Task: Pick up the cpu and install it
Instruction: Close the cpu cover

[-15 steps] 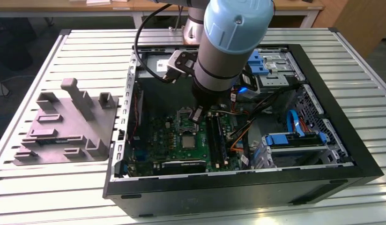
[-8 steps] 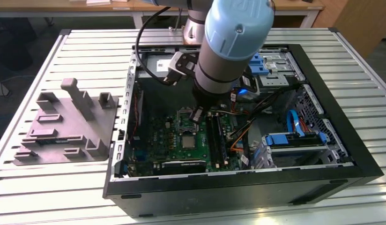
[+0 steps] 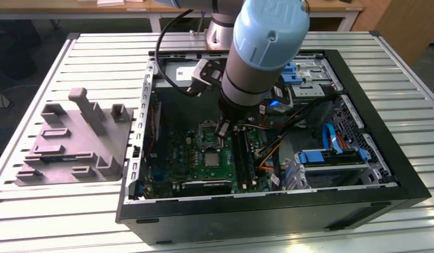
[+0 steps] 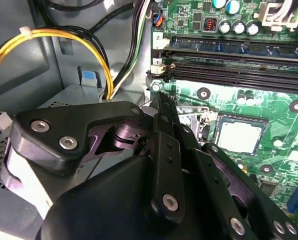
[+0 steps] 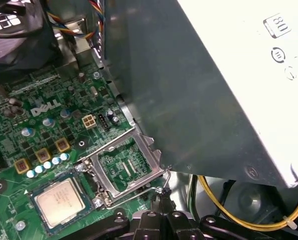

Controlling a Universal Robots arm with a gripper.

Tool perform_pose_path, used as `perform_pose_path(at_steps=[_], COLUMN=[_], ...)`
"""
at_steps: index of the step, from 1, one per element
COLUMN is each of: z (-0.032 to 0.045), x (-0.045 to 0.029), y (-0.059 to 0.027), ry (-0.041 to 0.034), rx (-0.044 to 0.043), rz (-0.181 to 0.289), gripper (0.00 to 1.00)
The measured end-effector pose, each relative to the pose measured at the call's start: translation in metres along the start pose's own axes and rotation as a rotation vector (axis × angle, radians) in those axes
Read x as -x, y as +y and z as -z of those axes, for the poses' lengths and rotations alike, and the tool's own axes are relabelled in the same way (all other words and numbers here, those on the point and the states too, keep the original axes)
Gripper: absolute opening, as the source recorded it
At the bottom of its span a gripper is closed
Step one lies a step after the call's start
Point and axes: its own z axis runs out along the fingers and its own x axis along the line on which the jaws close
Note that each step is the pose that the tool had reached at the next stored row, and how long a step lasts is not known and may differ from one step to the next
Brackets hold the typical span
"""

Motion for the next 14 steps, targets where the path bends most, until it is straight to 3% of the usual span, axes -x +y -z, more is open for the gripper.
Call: perform_pose_path(at_steps=[4, 14], z=[-0.0008, -0.0052], x=[0.0003, 0.0076], y=[0.0, 0.003], ry=[-0.0091, -0.0094], rx=[-0.0095, -0.0099], rz=[-0.041, -0.043], gripper=[0.11, 0.11])
